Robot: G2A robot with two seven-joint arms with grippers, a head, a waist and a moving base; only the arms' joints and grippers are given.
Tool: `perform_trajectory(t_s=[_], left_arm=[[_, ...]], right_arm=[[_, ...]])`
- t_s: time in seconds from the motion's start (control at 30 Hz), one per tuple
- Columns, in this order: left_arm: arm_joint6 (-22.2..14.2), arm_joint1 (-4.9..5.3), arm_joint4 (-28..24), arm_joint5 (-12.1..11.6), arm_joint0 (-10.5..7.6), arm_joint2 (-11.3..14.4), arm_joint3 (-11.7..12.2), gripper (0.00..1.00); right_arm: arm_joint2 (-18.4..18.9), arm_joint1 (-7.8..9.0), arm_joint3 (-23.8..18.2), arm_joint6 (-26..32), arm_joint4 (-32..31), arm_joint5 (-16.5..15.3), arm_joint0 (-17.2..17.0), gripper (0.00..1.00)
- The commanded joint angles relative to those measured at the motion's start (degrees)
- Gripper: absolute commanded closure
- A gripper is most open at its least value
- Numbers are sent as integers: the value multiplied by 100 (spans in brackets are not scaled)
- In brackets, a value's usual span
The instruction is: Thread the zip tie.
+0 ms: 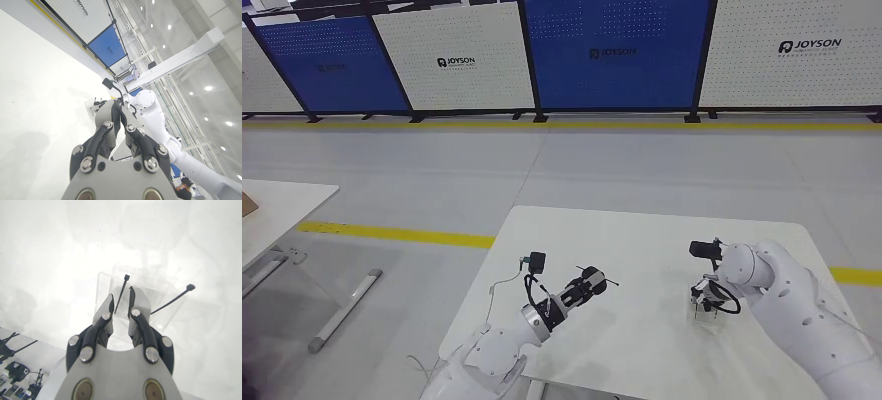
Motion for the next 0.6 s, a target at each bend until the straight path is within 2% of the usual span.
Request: perform_trajectory(t_s=[0.0,0.17,0.23,0.27,0.33,0.57], left_arm=[[0,0,0,0,0,0,0,100],[0,0,0,0,0,0,0,100],[0,0,0,0,0,0,0,100],[0,0,0,0,0,0,0,100],[0,0,0,0,0,0,0,100],[0,0,0,0,0,0,0,100]], right_arm=[[-12,-25,72,-7,-6,-7,21,78],[-52,-89,208,-21,-27,-24,66,79],[-72,-117,265,-18,-42,-22,89,83],[-77,-129,289,-19,-44,-24,99,86],[-84,-154,344,-24,-49,-32,121,100],[-14,-156,301,-23,-165,-31,142,100]])
